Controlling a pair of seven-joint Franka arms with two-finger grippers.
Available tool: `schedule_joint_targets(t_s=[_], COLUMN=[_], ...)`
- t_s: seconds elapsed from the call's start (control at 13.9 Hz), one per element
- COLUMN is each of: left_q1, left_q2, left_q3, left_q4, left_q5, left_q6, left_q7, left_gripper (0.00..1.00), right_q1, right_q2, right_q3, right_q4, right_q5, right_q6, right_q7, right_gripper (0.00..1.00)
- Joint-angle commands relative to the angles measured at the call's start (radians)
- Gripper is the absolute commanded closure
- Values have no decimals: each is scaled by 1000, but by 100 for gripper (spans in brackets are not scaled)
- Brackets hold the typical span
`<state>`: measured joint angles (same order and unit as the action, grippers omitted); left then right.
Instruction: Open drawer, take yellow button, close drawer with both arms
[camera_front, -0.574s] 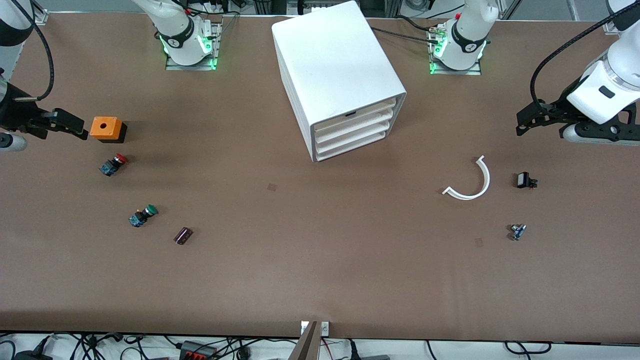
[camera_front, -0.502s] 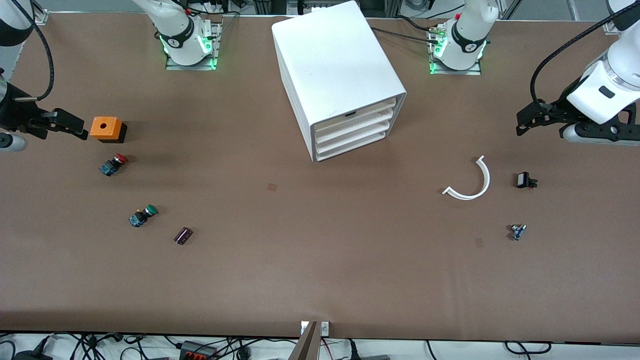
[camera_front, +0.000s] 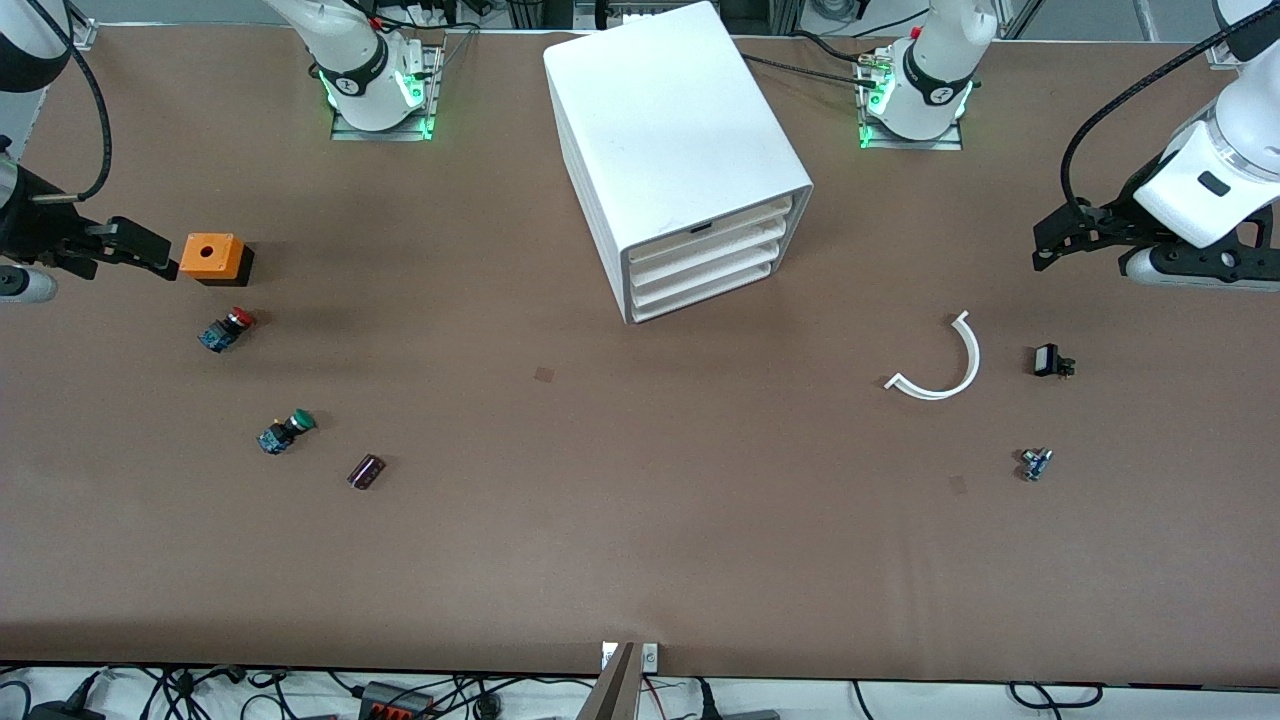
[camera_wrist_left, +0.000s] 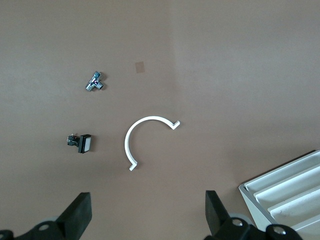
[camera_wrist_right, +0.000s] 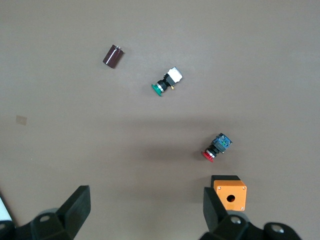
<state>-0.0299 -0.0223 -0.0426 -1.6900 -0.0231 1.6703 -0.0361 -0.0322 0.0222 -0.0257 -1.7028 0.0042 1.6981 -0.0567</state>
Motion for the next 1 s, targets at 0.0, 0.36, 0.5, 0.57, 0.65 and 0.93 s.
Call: schedule_joint_targets(t_s=[0.0, 0.36, 0.5, 0.57, 0.65, 0.93], left_q1=[2, -7, -15, -16, -13, -31], left_q2=[7, 103, 172, 195, 221, 338], left_q3=[-2, -3, -8, -7, -6, -8], left_q4=[13, 76, 143, 154, 153, 142], left_q5=[15, 5, -15, -71, -133, -375], left_q6=[-30, -136, -271, -303, -316, -327], left_q7=[1, 5, 15, 13, 16, 120], left_gripper=[0, 0, 0, 0, 0, 0], right_q1=[15, 20, 20, 40, 72, 185], right_q2=[-21, -15, -2, 5, 19, 67], right_q3=[1, 1, 1, 3, 1, 1], right_q4=[-21, -18, -17, -9, -3, -1], right_q5=[-12, -9, 5, 8, 13, 22], right_q6=[11, 8, 18, 29, 46, 132], right_q7=[-18, -5, -3, -3, -2, 3], right_gripper=[0, 0, 0, 0, 0, 0])
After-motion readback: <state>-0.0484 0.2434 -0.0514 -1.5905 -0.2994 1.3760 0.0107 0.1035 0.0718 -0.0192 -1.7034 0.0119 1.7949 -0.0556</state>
